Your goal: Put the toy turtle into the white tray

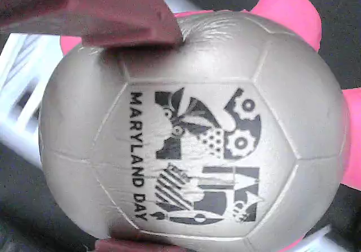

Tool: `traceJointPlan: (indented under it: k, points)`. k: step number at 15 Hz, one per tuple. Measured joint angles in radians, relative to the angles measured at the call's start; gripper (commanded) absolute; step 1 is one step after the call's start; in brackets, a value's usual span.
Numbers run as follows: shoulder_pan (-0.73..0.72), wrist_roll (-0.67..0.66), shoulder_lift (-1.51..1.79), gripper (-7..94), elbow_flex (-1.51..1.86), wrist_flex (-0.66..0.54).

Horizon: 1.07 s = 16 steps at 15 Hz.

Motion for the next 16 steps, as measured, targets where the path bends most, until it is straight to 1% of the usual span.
traceJointPlan:
  k: [2,5,7,10,12,13,15,16]
  points:
    - [0.061,-0.071,-0.026,0,0.0,-0.029]
    - [0.146,-0.137,-0.104,0,0.0,-0.064]
    - [0.175,-0.16,-0.195,0,-0.002,-0.075]
    - [0.213,-0.16,-0.347,0,-0.057,-0.077]
    - [0.221,-0.156,-0.434,0,-0.08,-0.112]
    - [0.219,-0.158,-0.457,8,-0.08,-0.133]
    - [0.216,-0.161,-0.492,20,-0.081,-0.17]
    - [0.212,-0.16,-0.508,32,-0.094,-0.179]
